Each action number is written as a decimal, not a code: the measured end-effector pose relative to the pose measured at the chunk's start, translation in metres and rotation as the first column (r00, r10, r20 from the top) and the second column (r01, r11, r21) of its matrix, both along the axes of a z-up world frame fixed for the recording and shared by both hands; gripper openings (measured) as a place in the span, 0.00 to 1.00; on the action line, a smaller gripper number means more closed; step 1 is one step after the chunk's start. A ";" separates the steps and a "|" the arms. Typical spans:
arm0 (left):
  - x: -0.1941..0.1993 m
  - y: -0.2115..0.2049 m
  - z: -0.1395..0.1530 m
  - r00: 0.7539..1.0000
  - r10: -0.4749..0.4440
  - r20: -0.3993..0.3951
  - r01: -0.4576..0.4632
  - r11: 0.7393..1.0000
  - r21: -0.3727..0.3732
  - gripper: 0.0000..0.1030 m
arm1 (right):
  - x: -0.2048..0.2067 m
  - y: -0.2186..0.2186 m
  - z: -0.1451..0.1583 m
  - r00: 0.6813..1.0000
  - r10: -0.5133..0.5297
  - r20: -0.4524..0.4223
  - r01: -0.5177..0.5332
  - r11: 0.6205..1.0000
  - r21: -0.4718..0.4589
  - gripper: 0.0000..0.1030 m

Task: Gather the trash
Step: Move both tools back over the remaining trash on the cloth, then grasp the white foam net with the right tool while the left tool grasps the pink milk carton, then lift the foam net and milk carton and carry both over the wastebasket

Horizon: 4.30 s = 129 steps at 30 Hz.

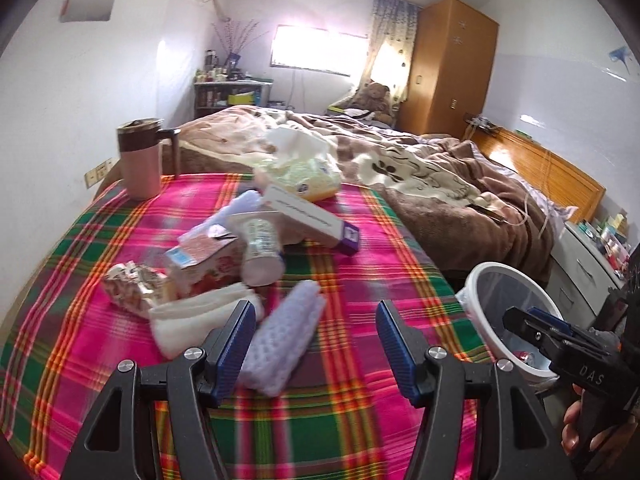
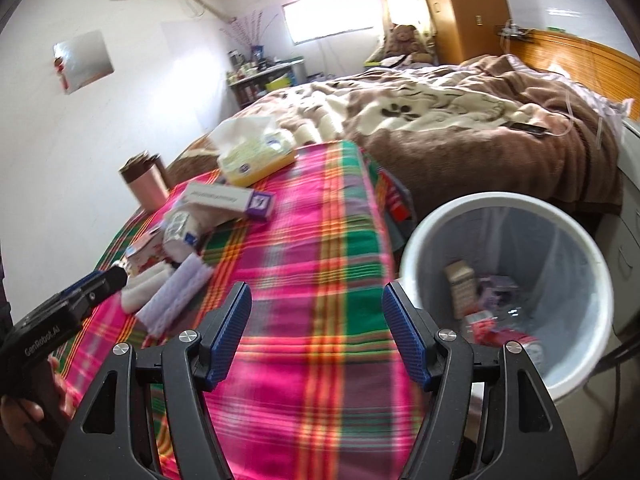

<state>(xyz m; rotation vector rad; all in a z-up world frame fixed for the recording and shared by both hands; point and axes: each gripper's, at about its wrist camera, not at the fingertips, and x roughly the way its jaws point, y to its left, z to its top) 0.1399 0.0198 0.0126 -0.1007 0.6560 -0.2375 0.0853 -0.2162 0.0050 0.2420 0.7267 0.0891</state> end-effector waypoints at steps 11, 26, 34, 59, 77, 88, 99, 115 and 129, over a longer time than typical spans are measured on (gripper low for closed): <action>0.008 0.068 -0.005 0.996 0.092 -0.004 -0.093 0.996 -0.006 0.61 | 0.024 0.059 -0.014 0.992 0.108 -0.063 -0.108 0.994 0.007 0.67; 0.059 0.108 -0.021 0.995 0.073 -0.062 -0.072 0.997 0.017 0.61 | 0.069 0.118 -0.037 0.975 0.143 -0.171 -0.137 0.989 0.048 0.67; 0.083 0.105 -0.027 0.996 0.021 -0.088 -0.020 1.000 0.013 0.61 | 0.088 0.129 -0.045 0.961 0.158 -0.227 -0.135 0.984 0.112 0.67; 0.132 0.088 -0.048 0.985 -0.052 -0.162 0.063 0.996 0.062 0.61 | 0.096 0.120 -0.041 0.967 0.157 -0.203 -0.132 0.983 0.130 0.24; 0.143 0.061 -0.060 0.973 -0.107 -0.204 0.121 0.991 0.058 0.53 | 0.087 0.085 -0.034 0.978 0.106 -0.178 -0.087 0.990 0.113 0.24; 0.149 0.061 -0.065 0.972 -0.061 -0.226 0.071 0.997 0.036 0.35 | 0.085 0.080 -0.032 0.978 0.118 -0.170 -0.100 0.989 0.113 0.24; 0.121 0.067 -0.039 0.989 -0.013 -0.147 0.017 1.000 0.025 0.34 | 0.074 0.074 -0.023 0.984 0.115 -0.138 -0.099 0.988 0.114 0.24; 0.061 0.033 0.003 0.997 -0.062 -0.044 0.063 0.997 0.033 0.34 | 0.049 0.048 0.005 0.994 0.090 -0.060 -0.083 0.990 0.111 0.24; 0.019 -0.027 0.026 0.989 -0.144 0.015 0.144 0.989 0.024 0.34 | 0.018 0.000 0.022 1.000 0.025 -0.005 -0.025 0.996 0.090 0.24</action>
